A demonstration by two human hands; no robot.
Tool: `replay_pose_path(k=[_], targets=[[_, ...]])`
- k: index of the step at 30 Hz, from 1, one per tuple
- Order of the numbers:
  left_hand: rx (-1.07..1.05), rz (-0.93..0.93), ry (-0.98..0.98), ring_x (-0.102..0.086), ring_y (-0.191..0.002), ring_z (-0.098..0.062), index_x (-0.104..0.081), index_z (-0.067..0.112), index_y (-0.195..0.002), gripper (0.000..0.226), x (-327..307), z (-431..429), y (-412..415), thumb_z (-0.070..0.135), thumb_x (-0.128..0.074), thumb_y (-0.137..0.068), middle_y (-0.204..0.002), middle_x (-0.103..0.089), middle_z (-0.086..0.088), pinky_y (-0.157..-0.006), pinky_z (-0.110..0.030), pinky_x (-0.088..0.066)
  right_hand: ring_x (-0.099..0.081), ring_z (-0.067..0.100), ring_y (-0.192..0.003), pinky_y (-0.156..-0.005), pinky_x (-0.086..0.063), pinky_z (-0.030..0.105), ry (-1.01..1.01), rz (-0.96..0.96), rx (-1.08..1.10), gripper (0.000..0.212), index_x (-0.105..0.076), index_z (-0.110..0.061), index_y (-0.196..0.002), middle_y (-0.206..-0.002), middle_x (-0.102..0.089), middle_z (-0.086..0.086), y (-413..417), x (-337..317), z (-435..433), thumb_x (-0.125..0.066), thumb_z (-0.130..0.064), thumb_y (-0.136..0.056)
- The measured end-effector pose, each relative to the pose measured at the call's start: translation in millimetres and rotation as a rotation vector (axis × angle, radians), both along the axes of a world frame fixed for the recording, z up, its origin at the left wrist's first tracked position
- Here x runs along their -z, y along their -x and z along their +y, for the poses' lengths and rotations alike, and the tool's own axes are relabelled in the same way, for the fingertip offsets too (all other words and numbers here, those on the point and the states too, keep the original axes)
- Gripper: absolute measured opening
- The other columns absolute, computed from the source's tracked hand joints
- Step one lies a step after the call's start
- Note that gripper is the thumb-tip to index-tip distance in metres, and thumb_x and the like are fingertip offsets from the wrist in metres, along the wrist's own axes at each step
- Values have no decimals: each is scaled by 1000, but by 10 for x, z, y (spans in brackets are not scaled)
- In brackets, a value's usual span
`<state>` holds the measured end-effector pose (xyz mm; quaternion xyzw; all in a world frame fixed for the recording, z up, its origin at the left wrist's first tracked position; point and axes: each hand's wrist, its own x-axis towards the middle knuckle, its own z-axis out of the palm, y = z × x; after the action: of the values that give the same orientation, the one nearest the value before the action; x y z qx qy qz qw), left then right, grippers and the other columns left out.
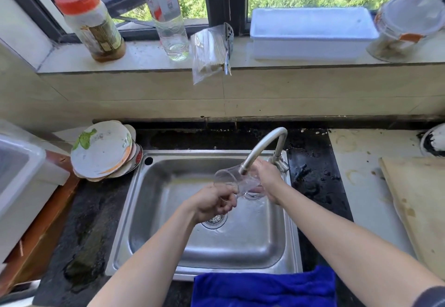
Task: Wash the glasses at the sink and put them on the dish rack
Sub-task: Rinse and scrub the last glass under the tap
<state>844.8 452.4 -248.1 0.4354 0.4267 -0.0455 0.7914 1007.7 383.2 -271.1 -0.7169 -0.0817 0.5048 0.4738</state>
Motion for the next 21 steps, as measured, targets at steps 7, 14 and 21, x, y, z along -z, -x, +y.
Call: replay_pose_path(k=[7, 14, 21], targets=[[49, 128, -519, -54, -36, -18, -61, 0, -98, 14, -40, 154, -55, 12, -54, -96, -62, -59, -9, -33, -19, -37, -63, 20, -76, -68, -61, 42, 90, -193, -79, 25, -59, -20, -113, -92, -59, -4, 76, -217, 16, -48, -34, -96], [-186, 204, -473, -49, -29, -12, -60, -4, -101, 18, 135, 43, -76, 7, -45, -99, -56, -55, -14, -30, -17, -33, -52, 14, -120, -102, -42, 37, -170, -582, -352, 25, -62, -25, -117, -139, -46, -4, 411, -72, -189, -47, -35, -99], [-295, 217, -243, -33, -24, -9, -53, 0, -80, 18, 145, -32, -107, 2, -46, -96, -48, -52, -12, -32, -9, -18, -40, 15, -126, -97, -37, 30, -217, -942, -378, 38, -52, -19, -130, -135, -48, -3, 428, -75, -179, -45, -40, -99]])
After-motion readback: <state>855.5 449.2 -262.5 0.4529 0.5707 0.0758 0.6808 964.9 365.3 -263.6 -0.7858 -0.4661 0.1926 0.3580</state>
